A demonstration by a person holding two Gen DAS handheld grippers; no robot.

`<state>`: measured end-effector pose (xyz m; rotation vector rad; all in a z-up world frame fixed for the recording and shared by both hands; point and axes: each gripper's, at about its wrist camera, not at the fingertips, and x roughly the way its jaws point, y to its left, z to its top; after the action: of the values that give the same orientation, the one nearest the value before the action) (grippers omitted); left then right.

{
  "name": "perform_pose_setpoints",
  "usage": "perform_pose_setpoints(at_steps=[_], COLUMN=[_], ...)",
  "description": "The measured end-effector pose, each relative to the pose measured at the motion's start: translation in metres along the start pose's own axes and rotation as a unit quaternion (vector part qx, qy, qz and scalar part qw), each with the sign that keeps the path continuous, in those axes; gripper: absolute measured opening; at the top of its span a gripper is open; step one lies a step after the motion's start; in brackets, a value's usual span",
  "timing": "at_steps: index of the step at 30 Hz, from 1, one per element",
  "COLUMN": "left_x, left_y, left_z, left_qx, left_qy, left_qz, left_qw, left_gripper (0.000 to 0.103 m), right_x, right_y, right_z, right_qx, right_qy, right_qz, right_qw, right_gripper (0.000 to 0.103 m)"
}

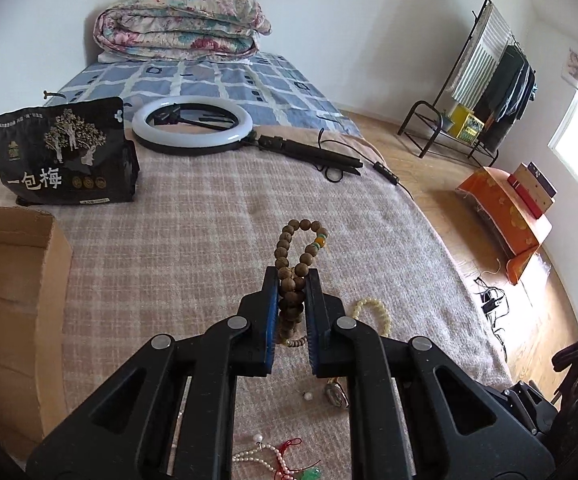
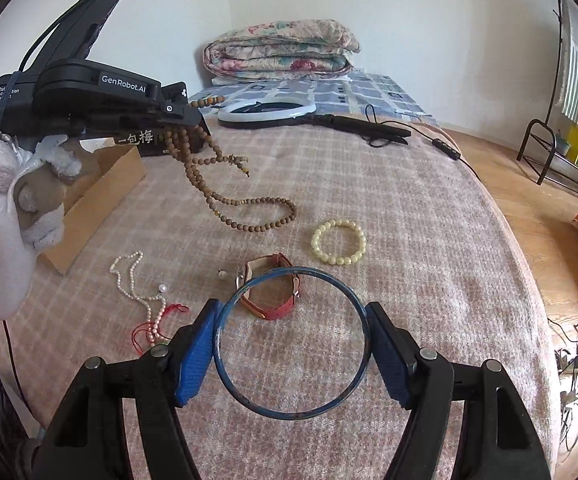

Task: Organize jewelry
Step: 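Carry the bead strand into the box with left gripper while right carries blue bangle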

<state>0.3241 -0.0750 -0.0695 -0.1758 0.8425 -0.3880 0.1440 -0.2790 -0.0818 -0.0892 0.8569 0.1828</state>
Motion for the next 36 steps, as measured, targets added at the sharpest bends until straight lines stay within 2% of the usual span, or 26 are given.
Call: perform_pose_setpoints(at_steps=[12, 19, 27, 36], left_x=[-0.092, -0.153, -0.192, -0.214], left_y=[0.038, 0.065, 0.109, 0.153], left_z=[0.024, 0.032, 0.024, 0.006], left_qx=[-0.025, -0.027, -0.033, -0.046], left_qy=[-0.07, -0.125, -0.145, -0.145], left_qz=[-0.014, 0.004, 0.043, 0.08], left_qw=[0.9971, 0.9918, 0.988, 0.985], left_gripper=[0.01, 0.01, 0.01, 0.01], right_x=[-0.027, -0.039, -0.035, -0.022], right_y=[0.038, 0.074, 0.115, 0.169], right_z=[0.028, 0.048, 0.076, 0.109], right_qx=[-0.026, -0.056, -0.09, -0.122], right_qy=[-0.024, -0.041, -0.054, -0.066], right_qz=[0.004, 0.02, 0.048, 0.083], right_qw=[0.999, 0.997, 0.993, 0.987], right_gripper=[0.073, 0.073, 0.073, 0.073])
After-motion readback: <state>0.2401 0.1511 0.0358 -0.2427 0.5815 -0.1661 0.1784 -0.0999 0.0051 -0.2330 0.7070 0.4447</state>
